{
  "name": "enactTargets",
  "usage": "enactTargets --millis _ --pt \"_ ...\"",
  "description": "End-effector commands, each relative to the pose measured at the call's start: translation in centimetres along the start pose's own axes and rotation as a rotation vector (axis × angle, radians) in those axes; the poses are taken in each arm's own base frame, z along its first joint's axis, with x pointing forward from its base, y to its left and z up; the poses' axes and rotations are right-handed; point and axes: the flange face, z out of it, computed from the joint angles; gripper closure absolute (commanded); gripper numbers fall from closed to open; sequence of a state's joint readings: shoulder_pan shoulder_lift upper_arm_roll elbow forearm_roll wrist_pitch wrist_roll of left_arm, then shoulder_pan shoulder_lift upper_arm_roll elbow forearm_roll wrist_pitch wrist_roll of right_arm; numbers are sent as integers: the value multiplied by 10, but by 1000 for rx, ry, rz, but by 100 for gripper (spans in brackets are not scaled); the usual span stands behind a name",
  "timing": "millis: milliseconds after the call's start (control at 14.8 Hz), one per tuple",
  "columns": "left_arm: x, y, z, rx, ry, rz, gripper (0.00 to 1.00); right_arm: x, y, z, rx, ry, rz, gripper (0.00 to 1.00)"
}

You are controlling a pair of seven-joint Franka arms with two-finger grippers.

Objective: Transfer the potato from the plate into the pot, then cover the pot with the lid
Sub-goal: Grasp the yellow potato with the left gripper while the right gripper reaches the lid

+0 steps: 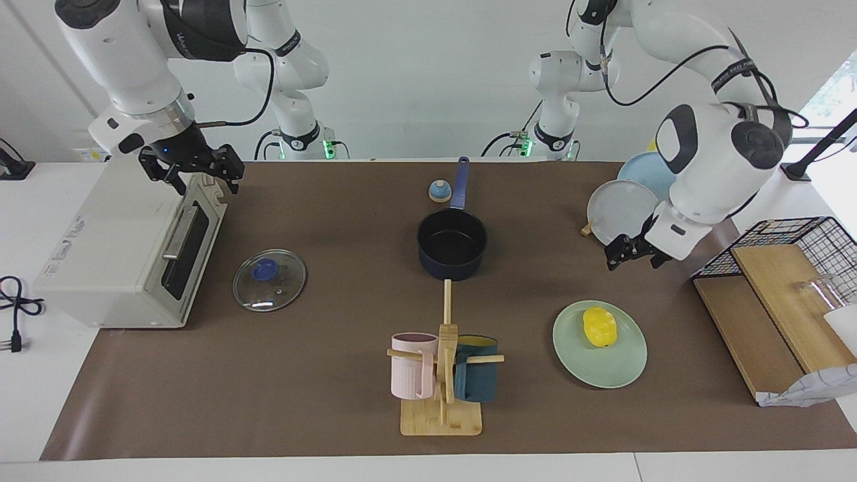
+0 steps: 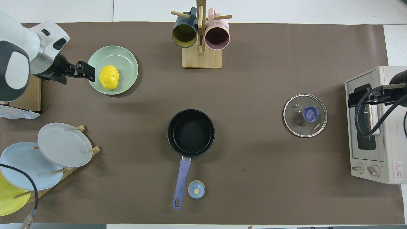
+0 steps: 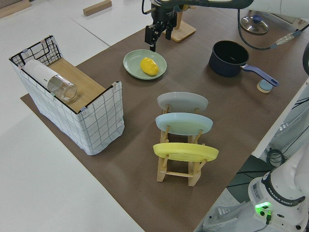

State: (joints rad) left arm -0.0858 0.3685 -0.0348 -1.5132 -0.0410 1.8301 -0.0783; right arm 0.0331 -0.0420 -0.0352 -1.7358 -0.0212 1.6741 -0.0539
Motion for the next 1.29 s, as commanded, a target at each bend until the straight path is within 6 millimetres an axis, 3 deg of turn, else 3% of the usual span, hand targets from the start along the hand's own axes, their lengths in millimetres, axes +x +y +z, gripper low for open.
enactTargets --millis 0,271,542,881,1220 --pt "33 2 39 16 14 37 0 -15 -14 46 13 30 -64 0" --pt "62 10 75 23 39 53 0 6 -18 124 33 16 -144 0" --pt "68 13 89 24 96 60 0 15 -21 195 27 59 -156 0" --pt "56 24 116 25 86 72 0 8 -30 235 23 75 -166 0" --pt "45 23 127 26 94 69 0 2 -15 248 25 46 -199 0"
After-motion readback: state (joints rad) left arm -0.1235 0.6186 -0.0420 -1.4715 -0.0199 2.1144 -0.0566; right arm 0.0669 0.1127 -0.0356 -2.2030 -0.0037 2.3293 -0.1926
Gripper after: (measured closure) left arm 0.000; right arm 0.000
